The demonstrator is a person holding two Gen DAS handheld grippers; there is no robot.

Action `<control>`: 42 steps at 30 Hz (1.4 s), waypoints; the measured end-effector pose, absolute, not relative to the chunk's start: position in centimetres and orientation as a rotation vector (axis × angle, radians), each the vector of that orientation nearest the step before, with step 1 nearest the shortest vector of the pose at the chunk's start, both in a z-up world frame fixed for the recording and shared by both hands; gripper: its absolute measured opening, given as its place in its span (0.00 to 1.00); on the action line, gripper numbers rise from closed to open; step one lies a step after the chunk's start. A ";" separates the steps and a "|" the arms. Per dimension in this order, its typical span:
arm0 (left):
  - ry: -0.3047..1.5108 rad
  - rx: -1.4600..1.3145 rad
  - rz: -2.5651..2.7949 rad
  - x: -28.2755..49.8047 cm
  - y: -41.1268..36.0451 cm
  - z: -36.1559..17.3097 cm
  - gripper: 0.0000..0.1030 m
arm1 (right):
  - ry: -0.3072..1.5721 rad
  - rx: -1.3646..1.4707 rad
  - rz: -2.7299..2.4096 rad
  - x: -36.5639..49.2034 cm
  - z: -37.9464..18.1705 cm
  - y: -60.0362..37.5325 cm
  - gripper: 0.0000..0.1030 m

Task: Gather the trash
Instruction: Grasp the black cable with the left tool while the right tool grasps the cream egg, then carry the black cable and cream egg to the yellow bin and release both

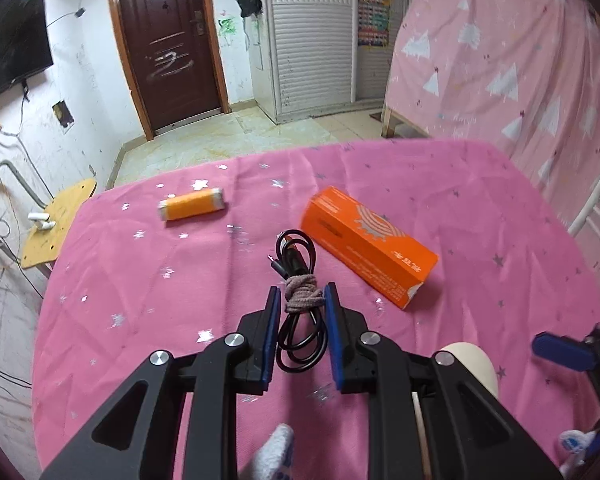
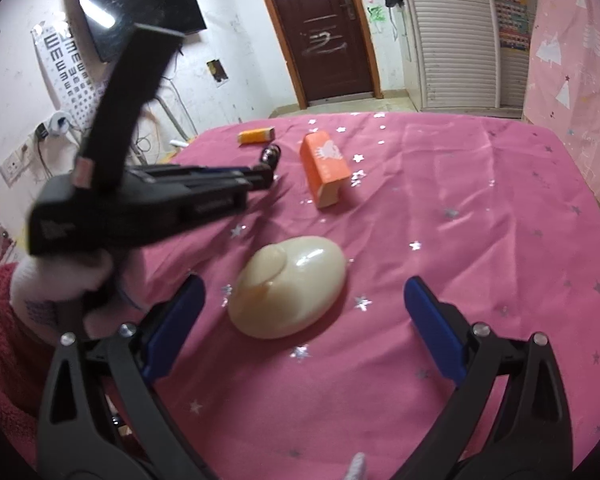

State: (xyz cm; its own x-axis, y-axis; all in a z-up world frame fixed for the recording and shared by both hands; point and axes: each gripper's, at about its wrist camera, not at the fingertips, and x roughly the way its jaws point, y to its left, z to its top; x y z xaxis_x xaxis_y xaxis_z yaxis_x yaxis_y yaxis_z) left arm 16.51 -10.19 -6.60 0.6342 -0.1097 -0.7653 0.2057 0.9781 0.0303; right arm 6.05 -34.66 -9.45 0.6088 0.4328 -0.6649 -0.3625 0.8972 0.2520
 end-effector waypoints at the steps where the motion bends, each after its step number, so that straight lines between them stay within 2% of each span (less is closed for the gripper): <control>1: 0.860 0.106 -0.181 16.2 -9.6 -6.3 0.13 | 0.796 0.087 0.468 6.1 -9.5 -34.3 0.93; 18: 0.829 -0.024 -0.245 14.4 -5.5 -4.7 0.13 | 0.914 -0.126 0.440 8.0 -10.1 -30.4 0.93; 21: 0.829 -0.038 -0.253 14.4 -5.0 -4.7 0.13 | 0.921 -0.150 0.432 7.9 -10.3 -30.1 0.85; 22: 0.830 -0.040 -0.252 14.4 -4.9 -4.7 0.13 | 0.917 -0.167 0.425 8.1 -10.3 -29.9 0.82; 23: 0.829 -0.041 -0.250 14.3 -4.8 -4.8 0.13 | 0.910 -0.184 0.416 7.9 -10.2 -29.8 0.71; 24: 0.830 -0.042 -0.250 14.3 -4.7 -4.8 0.13 | 0.909 -0.193 0.411 8.0 -10.2 -29.6 0.71; 42: 0.940 0.066 -0.230 15.0 -6.1 -7.8 0.14 | 0.825 -0.033 0.400 8.2 -8.2 -33.9 0.71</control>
